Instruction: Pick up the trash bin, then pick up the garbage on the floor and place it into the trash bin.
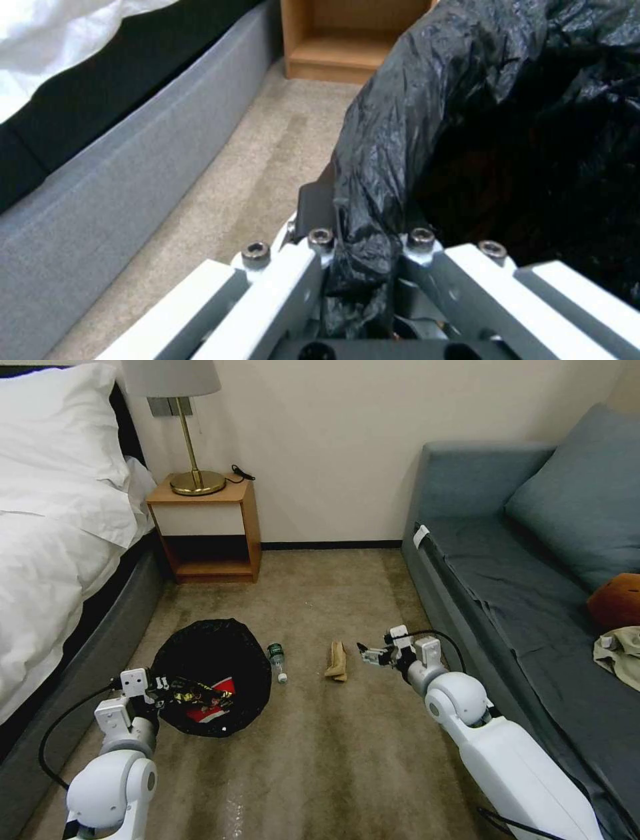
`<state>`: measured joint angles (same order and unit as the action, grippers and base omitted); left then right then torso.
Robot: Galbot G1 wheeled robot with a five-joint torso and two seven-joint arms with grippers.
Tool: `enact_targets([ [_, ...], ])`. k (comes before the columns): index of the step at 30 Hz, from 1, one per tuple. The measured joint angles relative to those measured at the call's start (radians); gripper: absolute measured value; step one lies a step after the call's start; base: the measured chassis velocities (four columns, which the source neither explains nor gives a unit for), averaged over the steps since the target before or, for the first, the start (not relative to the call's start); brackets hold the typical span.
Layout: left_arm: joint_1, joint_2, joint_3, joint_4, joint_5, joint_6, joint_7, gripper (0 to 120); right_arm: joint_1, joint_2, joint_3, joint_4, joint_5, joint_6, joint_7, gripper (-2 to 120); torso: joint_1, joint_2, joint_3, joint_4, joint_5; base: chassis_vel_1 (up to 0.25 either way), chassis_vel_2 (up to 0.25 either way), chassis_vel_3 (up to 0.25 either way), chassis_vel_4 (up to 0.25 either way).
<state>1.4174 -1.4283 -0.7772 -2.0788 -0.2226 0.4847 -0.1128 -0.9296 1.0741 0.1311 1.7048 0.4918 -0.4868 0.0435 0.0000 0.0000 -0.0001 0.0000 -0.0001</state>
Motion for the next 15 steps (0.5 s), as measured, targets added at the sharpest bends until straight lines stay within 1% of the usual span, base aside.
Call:
enact_targets([
  [2,-0.001,0.000,0.000,0.011,0.003,-0.019,0.000,4,-0.008,0.012,0.001,-0.012,-0.008,0.003,-0.003,100,0.000,0.000,0.000,0.0000,0.0001,0.000,0.000,0.000,0.000],
  [5,-0.003,0.000,-0.002,0.019,0.005,-0.030,0.000,4,-0.013,0.027,0.001,-0.025,-0.014,0.008,-0.003,100,0.000,0.000,0.000,0.0000,0.0001,0.000,0.000,0.000,0.000],
  [10,-0.005,0.003,-0.014,0.034,-0.002,-0.038,0.001,4,-0.014,0.054,-0.003,-0.045,-0.019,0.012,-0.003,100,0.000,0.000,0.000,0.0000,0.0000,0.000,0.000,0.000,0.000],
  [11,-0.005,0.005,-0.020,0.041,-0.009,-0.039,0.001,4,-0.014,0.069,-0.007,-0.055,-0.021,0.014,-0.003,100,0.000,0.000,0.000,0.0000,0.0000,0.000,0.000,0.000,0.000],
  [13,-0.005,0.005,-0.021,0.042,-0.011,-0.040,0.001,4,-0.013,0.072,-0.008,-0.057,-0.022,0.014,-0.003,100,0.000,0.000,0.000,0.0000,-0.0001,0.000,0.000,0.000,0.000],
  [15,-0.005,0.009,-0.031,0.050,-0.022,-0.042,0.002,4,-0.009,0.101,-0.018,-0.073,-0.030,0.016,-0.003,100,0.000,0.000,0.000,0.0001,0.0000,0.000,0.000,0.000,0.000],
])
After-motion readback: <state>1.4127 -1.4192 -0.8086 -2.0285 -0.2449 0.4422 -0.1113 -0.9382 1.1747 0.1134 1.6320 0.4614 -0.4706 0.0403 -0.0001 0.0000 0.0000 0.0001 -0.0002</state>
